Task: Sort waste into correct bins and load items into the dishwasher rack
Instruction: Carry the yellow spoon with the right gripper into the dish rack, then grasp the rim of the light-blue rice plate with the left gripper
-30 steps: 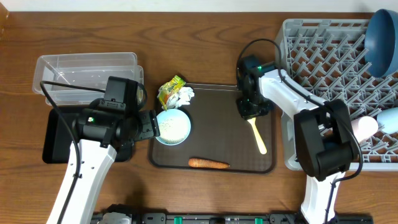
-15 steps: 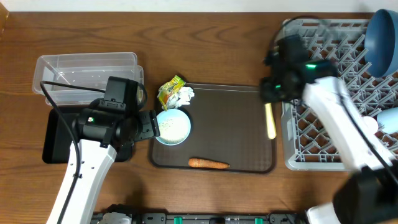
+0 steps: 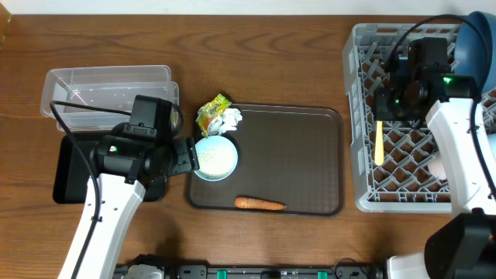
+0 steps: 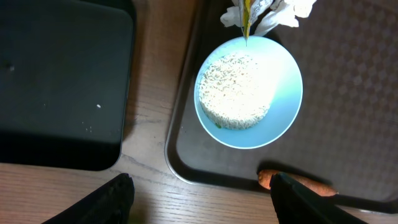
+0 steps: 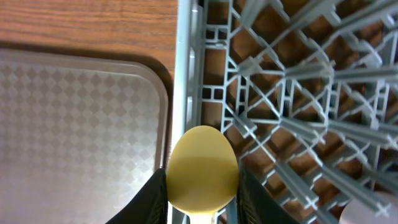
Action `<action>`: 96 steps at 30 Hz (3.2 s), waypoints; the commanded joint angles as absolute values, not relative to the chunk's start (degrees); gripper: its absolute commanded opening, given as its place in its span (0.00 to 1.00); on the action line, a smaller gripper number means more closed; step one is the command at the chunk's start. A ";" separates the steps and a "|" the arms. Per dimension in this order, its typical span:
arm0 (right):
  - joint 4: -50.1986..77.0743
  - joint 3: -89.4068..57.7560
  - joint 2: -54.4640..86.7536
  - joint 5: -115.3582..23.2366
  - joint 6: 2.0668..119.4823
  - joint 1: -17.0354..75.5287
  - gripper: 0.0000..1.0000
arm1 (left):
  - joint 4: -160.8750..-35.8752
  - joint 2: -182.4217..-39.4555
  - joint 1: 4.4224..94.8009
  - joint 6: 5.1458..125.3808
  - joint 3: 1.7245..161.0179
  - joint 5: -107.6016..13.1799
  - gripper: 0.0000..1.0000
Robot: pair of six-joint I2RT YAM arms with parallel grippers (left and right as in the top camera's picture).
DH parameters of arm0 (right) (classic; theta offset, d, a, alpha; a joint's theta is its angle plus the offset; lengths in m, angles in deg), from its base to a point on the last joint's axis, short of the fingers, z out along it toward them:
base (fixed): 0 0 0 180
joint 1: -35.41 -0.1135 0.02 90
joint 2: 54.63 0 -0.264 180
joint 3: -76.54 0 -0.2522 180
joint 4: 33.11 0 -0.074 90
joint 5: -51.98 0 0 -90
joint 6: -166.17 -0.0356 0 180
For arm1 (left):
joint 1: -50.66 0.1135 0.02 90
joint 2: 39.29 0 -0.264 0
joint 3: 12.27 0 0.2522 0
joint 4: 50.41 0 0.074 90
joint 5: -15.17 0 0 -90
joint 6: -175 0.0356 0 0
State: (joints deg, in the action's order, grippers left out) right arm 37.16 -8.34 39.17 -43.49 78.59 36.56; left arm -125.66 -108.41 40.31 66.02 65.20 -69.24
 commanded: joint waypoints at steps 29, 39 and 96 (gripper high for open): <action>36.16 -7.95 39.13 -47.91 81.36 35.66 0.18 | -125.86 -108.50 40.33 66.98 65.70 -69.96 0.73; 34.67 -8.14 37.53 -58.27 81.34 26.35 0.32 | -125.58 -108.52 40.33 66.98 65.70 -69.92 0.73; 37.25 -10.02 60.96 -47.23 66.33 14.00 0.26 | -105.36 -142.45 17.12 66.69 65.15 -74.66 0.37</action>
State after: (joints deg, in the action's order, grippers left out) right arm 37.14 -9.85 60.50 -47.41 67.35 14.33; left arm -105.42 -141.72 18.00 66.78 65.20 -73.64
